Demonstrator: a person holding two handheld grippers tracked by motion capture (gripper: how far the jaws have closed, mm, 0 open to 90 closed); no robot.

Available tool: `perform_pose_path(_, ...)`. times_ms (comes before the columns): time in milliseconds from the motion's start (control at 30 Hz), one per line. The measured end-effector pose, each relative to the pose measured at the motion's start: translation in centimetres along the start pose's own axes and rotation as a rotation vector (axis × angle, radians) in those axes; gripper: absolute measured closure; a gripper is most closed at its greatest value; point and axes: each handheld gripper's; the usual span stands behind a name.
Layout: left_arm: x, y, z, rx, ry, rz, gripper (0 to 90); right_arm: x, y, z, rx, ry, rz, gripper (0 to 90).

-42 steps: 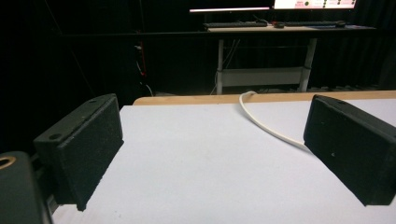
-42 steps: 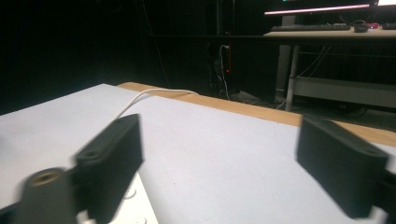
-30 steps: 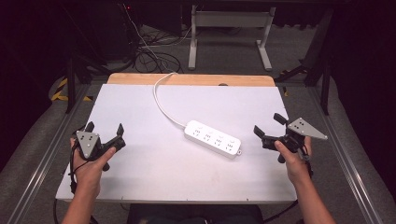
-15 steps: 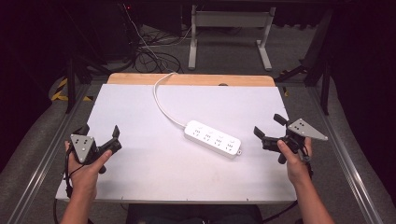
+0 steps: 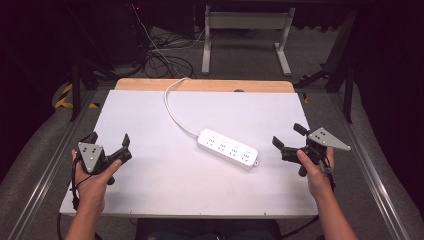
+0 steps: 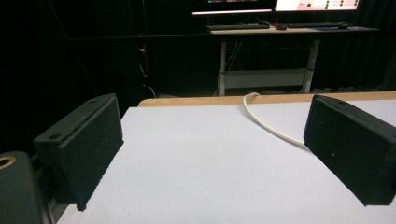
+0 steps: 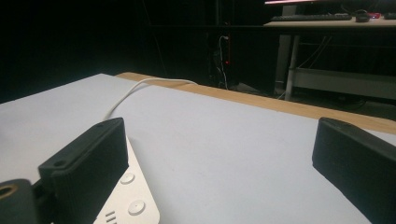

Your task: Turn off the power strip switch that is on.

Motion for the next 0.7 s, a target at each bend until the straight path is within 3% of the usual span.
perform_pose_path(700, -0.05, -0.07, -0.1, -0.006, -0.002, -0.003, 5.3, 0.46, -0.17, 0.52, 0.007, 0.009, -0.003, 5.3)
Point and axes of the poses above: each handheld gripper's, and its own axes: x roughly forward along the jaws, y roughly out of its top, z roughly to its right, and after that the axes turned 1 degree about y, right-handed
